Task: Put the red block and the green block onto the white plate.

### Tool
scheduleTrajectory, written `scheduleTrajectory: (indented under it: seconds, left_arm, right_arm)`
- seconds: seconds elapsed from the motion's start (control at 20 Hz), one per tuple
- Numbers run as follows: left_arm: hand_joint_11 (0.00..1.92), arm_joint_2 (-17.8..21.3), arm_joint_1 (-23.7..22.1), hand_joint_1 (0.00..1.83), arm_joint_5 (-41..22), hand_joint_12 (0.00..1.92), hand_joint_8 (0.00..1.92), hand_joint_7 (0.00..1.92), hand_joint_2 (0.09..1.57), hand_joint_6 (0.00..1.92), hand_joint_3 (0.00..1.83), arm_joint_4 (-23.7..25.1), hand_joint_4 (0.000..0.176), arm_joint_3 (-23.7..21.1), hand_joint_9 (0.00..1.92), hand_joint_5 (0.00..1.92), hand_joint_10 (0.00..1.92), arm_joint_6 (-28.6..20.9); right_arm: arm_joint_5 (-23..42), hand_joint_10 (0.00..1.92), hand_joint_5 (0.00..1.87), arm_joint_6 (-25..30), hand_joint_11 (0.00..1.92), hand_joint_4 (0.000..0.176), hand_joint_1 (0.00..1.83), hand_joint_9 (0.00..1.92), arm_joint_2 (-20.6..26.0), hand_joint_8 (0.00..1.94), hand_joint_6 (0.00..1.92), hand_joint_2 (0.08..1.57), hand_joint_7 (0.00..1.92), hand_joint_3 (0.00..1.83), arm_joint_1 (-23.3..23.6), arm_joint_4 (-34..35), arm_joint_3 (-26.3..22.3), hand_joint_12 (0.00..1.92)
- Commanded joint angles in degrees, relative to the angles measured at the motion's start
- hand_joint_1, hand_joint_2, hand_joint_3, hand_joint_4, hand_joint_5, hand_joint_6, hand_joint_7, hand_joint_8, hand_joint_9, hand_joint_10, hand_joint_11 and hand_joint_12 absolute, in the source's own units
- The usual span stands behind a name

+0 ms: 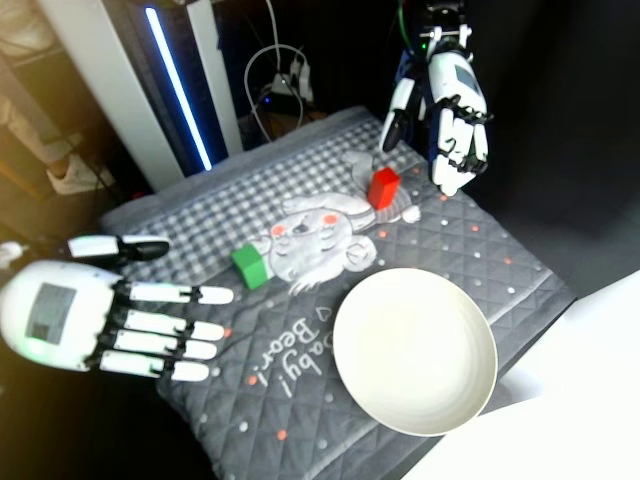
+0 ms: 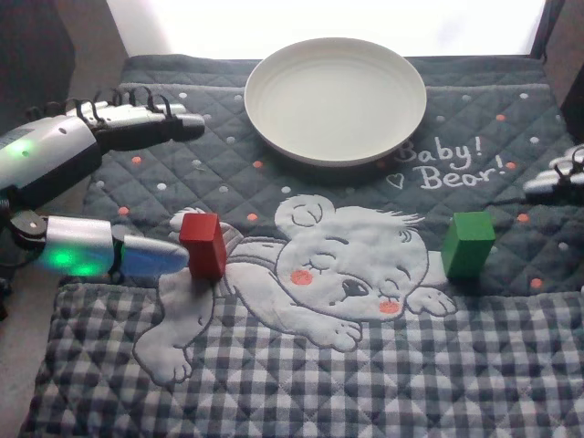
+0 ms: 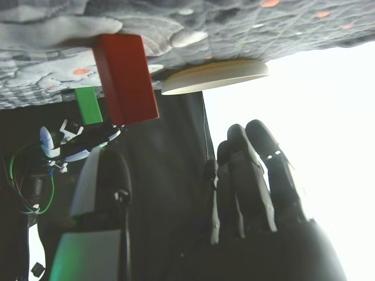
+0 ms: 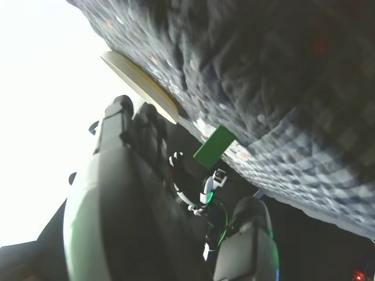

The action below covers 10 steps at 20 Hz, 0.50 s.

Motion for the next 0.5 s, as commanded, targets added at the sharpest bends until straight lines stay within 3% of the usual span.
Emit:
scheduleTrajectory:
  seconds: [0.0, 0.1, 0.2, 0.25, 0.3, 0.35, 0.45]
  left_arm:
    - [0.0, 0.54, -0.44, 0.64, -6.83, 0.54, 0.01, 0.19, 0.96, 0.0, 0.01, -0.81, 0.0, 0.07, 0.11, 0.36, 0.03, -0.17]
    - [0.0, 0.54, -0.43, 0.66, -6.76, 0.39, 0.01, 0.18, 0.96, 0.0, 0.0, -0.66, 0.0, 0.07, 0.1, 0.34, 0.01, -0.43]
    - [0.0, 0.43, -1.18, 0.67, -6.42, 0.44, 0.01, 0.2, 0.96, 0.0, 0.0, 0.41, 0.0, 0.52, 0.13, 0.34, 0.01, -0.98]
    - [0.0, -0.32, -2.66, 0.69, -5.67, 0.49, 0.0, 0.2, 0.95, 0.0, 0.0, 1.52, 0.0, 1.21, 0.14, 0.35, 0.01, -0.98]
    - [0.0, -0.67, -3.35, 0.69, -5.25, 0.47, 0.0, 0.18, 0.94, 0.0, 0.0, 2.04, 0.0, 1.53, 0.12, 0.34, 0.0, -0.99]
    - [0.0, -0.73, -4.58, 0.71, -4.63, 0.37, 0.0, 0.16, 0.93, 0.0, 0.0, 3.1, 0.0, 1.63, 0.09, 0.34, 0.0, -1.03]
    - [0.0, 0.44, -3.67, 0.72, -5.43, 0.29, 0.0, 0.16, 0.91, 0.0, 0.0, 3.22, 0.026, 1.18, 0.08, 0.36, 0.0, -2.83]
  right_arm:
    - [6.44, 0.01, 0.47, 0.43, 0.0, 0.027, 0.76, 0.33, 0.24, 0.0, 0.0, 1.07, 0.43, 0.0, 0.61, 1.8, 0.31, 0.63]
    - [6.44, 0.0, 0.47, 0.46, 0.0, 0.03, 0.78, 0.32, 0.18, 0.0, 0.0, 1.06, 0.41, 0.0, 0.61, 1.72, 0.36, 0.69]
    - [6.44, 0.0, 0.45, 1.02, 0.04, 0.06, 0.8, 0.34, 0.11, 0.0, 0.0, 1.04, 0.4, 0.0, 0.64, 1.51, 0.88, 0.8]
    - [6.49, 0.0, 0.44, 1.99, 0.04, 0.055, 0.83, 0.32, -0.03, 0.0, 0.0, 1.02, 0.39, 0.0, 0.94, 1.54, 1.46, 0.77]
    - [6.45, 0.0, 0.42, 2.11, 0.04, 0.032, 0.88, 0.32, -0.1, 0.0, 0.0, 1.01, 0.39, 0.0, 2.85, 1.02, 1.57, 0.76]
    - [3.69, 0.0, 0.37, 2.1, 0.06, 0.06, 0.84, 0.33, -0.64, 0.0, 0.0, 1.01, 0.37, 0.0, 7.73, -3.01, 1.93, 0.7]
    - [-0.69, 0.0, 0.32, 2.1, 0.12, 0.14, 0.76, 0.31, -2.96, 0.0, 0.0, 0.99, 0.31, 0.0, 15.61, -10.08, 2.97, 0.6]
